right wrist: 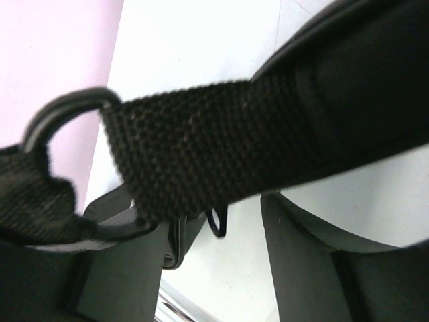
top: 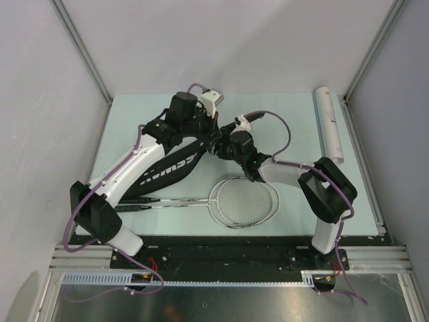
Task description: Pack up the badminton gear
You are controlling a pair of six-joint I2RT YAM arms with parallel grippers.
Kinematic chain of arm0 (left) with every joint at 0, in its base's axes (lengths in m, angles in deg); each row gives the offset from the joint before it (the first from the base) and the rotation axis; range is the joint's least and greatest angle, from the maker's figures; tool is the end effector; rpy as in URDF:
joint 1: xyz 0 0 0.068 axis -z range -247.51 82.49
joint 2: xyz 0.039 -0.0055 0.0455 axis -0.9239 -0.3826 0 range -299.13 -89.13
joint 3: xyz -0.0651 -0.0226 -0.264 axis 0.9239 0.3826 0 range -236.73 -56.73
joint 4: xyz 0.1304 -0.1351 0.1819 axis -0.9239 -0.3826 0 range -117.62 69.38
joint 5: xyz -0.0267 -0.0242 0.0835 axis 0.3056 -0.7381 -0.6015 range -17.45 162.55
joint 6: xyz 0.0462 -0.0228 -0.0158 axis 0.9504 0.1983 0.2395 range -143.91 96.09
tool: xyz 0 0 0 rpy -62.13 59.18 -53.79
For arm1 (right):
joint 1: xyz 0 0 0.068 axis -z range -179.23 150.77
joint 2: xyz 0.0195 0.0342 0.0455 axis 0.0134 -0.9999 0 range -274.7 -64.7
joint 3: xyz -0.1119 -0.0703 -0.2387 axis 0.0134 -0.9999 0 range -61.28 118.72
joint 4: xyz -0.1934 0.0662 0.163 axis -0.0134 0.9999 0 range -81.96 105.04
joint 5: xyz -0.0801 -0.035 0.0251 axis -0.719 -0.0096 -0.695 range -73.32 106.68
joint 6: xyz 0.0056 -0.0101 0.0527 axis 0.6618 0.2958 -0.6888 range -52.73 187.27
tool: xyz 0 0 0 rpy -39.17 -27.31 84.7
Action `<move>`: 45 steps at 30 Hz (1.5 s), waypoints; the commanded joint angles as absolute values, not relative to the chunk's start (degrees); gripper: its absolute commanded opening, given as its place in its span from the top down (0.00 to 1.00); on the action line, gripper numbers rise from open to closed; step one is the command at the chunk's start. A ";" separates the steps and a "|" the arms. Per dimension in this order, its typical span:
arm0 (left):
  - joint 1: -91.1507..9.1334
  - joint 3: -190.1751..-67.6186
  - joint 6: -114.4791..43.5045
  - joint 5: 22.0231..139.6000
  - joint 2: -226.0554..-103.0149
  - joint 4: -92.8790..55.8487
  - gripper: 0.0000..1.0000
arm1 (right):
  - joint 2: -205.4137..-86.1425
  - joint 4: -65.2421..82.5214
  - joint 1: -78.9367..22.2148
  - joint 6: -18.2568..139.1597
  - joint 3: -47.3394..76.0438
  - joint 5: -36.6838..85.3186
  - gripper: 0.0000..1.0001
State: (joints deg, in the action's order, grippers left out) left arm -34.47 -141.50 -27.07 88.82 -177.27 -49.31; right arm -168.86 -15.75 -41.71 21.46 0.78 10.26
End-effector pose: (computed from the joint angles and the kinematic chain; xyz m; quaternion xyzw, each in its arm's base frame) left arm 0.2890 -0.1999 0.3655 0.2894 0.8191 -0.2666 0.4173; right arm 0.3053 0.2742 0.2153 0.0563 0.8080 0.3747 0.4512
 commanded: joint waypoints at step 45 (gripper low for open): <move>-37.81 -146.11 -21.54 91.02 -184.92 -54.81 0.22 | -168.32 -19.03 -27.27 2.40 2.35 38.65 1.00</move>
